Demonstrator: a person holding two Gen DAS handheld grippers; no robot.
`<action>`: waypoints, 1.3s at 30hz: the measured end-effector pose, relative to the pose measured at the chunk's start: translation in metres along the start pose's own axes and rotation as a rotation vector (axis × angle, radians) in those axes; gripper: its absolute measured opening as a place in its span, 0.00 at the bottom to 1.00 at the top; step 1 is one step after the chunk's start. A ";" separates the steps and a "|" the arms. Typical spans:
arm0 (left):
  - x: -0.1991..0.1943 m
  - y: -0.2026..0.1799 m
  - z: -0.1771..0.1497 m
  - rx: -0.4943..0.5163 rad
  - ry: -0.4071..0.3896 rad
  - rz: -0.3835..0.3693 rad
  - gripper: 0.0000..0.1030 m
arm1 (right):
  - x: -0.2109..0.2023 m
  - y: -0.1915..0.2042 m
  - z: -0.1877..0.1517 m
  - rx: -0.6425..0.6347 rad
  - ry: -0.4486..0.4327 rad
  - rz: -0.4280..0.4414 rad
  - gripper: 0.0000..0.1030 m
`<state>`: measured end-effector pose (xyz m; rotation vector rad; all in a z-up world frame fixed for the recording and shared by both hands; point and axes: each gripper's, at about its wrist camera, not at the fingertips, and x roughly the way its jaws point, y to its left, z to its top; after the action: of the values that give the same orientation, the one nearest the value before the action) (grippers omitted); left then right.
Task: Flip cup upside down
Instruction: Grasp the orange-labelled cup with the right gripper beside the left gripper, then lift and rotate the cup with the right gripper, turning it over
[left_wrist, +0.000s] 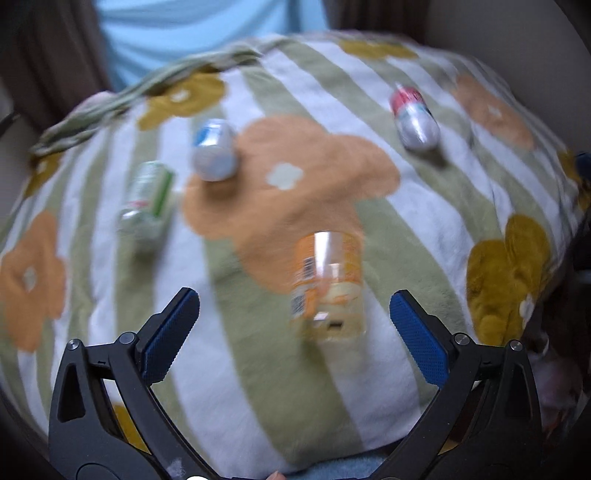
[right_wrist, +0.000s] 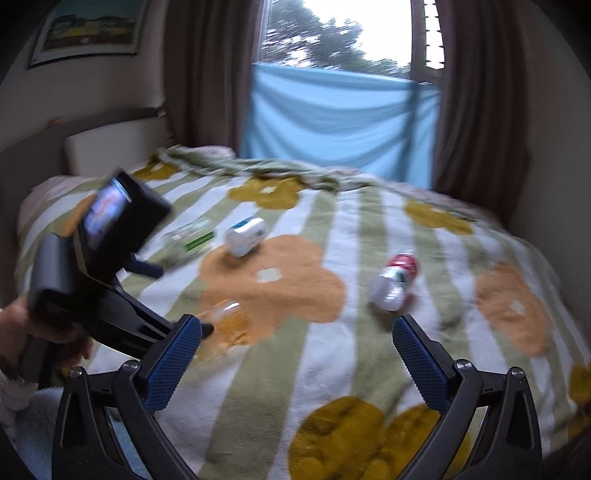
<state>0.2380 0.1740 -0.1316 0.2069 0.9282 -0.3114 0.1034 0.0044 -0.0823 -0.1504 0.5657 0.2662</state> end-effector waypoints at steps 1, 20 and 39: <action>-0.010 0.007 -0.008 -0.048 -0.012 0.009 1.00 | 0.004 0.000 0.002 -0.021 0.006 0.019 1.00; -0.035 0.051 -0.087 -0.528 -0.107 -0.034 1.00 | 0.122 0.088 -0.022 -1.468 0.159 0.414 0.99; -0.042 0.074 -0.102 -0.655 -0.181 -0.120 1.00 | 0.157 0.129 -0.031 -1.579 0.439 0.538 0.59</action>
<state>0.1633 0.2818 -0.1540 -0.4733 0.8204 -0.1202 0.1779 0.1534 -0.2029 -1.6263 0.7098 1.1922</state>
